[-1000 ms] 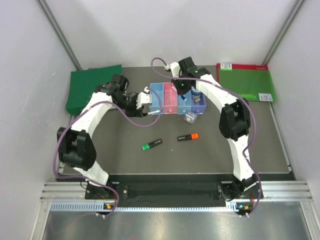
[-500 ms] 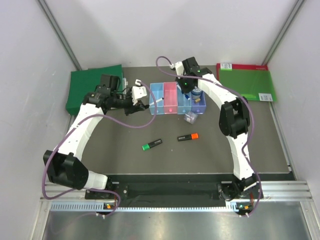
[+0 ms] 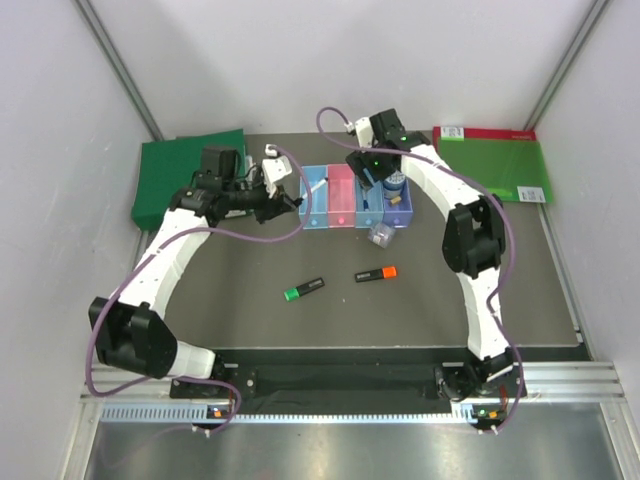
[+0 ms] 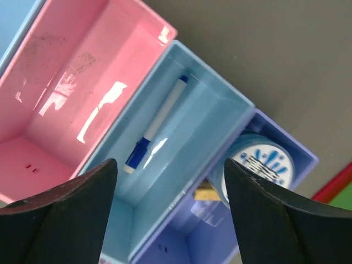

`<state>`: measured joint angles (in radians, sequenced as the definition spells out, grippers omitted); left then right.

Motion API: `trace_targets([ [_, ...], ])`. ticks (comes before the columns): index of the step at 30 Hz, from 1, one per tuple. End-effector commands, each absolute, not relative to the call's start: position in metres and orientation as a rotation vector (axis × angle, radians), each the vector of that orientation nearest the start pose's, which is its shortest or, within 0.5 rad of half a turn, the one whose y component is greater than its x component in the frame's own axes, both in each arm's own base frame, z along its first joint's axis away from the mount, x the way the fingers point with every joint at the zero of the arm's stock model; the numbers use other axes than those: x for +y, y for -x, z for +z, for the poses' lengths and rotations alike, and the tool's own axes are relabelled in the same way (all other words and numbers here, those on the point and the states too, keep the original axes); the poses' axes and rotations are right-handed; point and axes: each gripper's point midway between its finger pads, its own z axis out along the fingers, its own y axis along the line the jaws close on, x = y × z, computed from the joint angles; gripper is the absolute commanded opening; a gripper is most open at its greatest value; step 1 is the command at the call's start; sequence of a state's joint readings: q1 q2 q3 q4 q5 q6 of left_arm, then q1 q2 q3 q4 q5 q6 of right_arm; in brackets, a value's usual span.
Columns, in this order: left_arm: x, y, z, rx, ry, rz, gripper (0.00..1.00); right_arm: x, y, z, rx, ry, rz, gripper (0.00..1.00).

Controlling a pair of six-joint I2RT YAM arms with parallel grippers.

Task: Sort the stationery into containers
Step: Place the pen in the storage box.

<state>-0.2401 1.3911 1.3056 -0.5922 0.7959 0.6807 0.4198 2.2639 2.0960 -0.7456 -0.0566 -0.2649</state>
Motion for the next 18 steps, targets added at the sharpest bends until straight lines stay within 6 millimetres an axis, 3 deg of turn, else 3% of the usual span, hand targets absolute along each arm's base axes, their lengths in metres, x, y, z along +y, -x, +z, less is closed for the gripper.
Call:
trace_targets([
  [1, -0.212, -0.350, 0.256, 1.664, -1.112, -0.722, 0.00, 0.201, -0.516, 0.228, 2.139, 0.710, 0.104, 0.78],
  [2, -0.217, -0.355, 0.249, 1.684, -1.096, -0.742, 0.00, 0.189, -0.514, 0.231, 2.148, 0.685, 0.084, 0.79],
  [3, -0.222, -0.358, 0.248, 1.690, -1.082, -0.765, 0.00, 0.180, -0.510, 0.249, 2.123, 0.652, 0.077, 0.79],
  [4, -0.231, -0.360, 0.249, 1.695, -1.059, -0.798, 0.00, 0.173, -0.507, 0.256, 2.119, 0.633, 0.067, 0.79],
  [5, -0.239, -0.365, 0.239, 1.726, -1.048, -0.831, 0.00, 0.157, -0.506, 0.253, 2.139, 0.597, 0.027, 0.79],
  [6, -0.245, -0.371, 0.241, 1.729, -1.034, -0.842, 0.00, 0.147, -0.503, 0.272, 2.104, 0.565, 0.013, 0.79],
  [7, -0.258, -0.373, 0.243, 1.735, -1.002, -0.883, 0.00, 0.139, -0.501, 0.277, 2.094, 0.545, 0.000, 0.79],
  [8, -0.265, -0.380, 0.229, 1.775, -0.982, -0.916, 0.00, 0.124, -0.500, 0.277, 2.101, 0.517, -0.026, 0.79],
  [9, -0.278, -0.383, 0.236, 1.785, -0.942, -0.971, 0.00, 0.117, -0.496, 0.291, 2.072, 0.508, -0.042, 0.79],
  [10, -0.287, -0.392, 0.227, 1.802, -0.921, -1.002, 0.00, 0.110, -0.495, 0.295, 2.070, 0.496, -0.066, 0.79],
  [11, -0.296, -0.400, 0.236, 1.786, -0.900, -1.023, 0.00, 0.099, -0.492, 0.304, 2.056, 0.476, -0.081, 0.79],
  [13, -0.318, -0.409, 0.226, 1.832, -0.839, -1.107, 0.00, 0.090, -0.489, 0.310, 2.054, 0.459, -0.097, 0.79],
  [14, -0.327, -0.417, 0.237, 1.808, -0.820, -1.123, 0.00, 0.083, -0.486, 0.316, 2.048, 0.443, -0.103, 0.80],
  [16, -0.343, -0.432, 0.228, 1.850, -0.718, -1.189, 0.00, 0.076, -0.480, 0.316, 2.057, 0.432, -0.109, 0.80],
  [17, -0.350, -0.445, 0.240, 1.812, -0.687, -1.195, 0.00, 0.072, -0.475, 0.321, 2.047, 0.419, -0.111, 0.80],
  [18, -0.356, -0.451, 0.240, 1.835, -0.631, -1.223, 0.00, 0.069, -0.472, 0.321, 2.048, 0.412, -0.114, 0.80],
])
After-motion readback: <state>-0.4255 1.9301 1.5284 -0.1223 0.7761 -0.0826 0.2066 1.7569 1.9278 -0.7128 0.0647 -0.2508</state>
